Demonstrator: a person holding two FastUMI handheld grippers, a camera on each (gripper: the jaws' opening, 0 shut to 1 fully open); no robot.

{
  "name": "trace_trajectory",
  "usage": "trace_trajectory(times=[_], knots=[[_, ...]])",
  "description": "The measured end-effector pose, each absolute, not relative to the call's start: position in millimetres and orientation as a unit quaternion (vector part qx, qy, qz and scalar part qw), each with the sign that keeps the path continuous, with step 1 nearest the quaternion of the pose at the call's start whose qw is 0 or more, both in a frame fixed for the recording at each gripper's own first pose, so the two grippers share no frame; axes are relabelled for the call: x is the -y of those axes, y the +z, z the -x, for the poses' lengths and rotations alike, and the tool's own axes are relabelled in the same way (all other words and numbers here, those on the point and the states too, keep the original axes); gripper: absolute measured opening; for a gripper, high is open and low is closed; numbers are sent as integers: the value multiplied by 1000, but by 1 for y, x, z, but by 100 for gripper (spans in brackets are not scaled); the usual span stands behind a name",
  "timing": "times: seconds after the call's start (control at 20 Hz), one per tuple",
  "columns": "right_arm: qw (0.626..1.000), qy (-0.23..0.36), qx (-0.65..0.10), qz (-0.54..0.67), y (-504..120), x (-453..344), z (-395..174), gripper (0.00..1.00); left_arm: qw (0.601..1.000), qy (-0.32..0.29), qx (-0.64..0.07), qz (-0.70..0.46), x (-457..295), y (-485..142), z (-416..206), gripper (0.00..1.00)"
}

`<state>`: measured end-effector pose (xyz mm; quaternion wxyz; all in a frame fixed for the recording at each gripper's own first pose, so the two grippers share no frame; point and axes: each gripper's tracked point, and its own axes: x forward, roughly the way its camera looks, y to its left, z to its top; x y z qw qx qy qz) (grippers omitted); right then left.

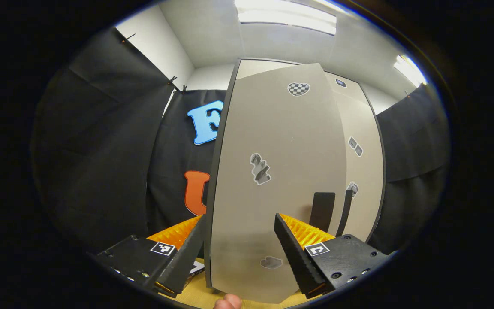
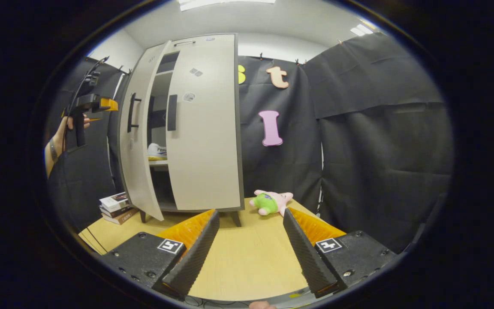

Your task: Grab one shoe with the right hand and put it into the shoe cabinet, grab the other shoe with the left hand and put it into the shoe cabinet; then close the right door with the right hand and the left door with the left hand.

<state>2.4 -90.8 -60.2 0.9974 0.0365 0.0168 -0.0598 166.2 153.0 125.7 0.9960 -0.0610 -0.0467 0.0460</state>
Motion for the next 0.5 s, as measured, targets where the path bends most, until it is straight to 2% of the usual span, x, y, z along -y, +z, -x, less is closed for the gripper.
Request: trace_trajectory(times=[0.05, 0.25, 0.3, 0.35, 0.5], knots=[[998, -58, -16, -35, -60, 89, -2, 98, 996, 42, 44, 61, -150, 124, -163, 94], [998, -46, -15, -29, -59, 80, -1, 97, 997, 23, 42, 57, -131, 118, -142, 94], [999, -44, -16, -28, -59, 79, -1, 94, 997, 17, 42, 57, -125, 117, -137, 94], [999, -42, -16, -27, -59, 77, -2, 97, 998, 11, 40, 56, -119, 114, -130, 94], [999, -35, -17, -28, -60, 72, -3, 98, 998, -6, 26, 60, -99, 99, -110, 94]])
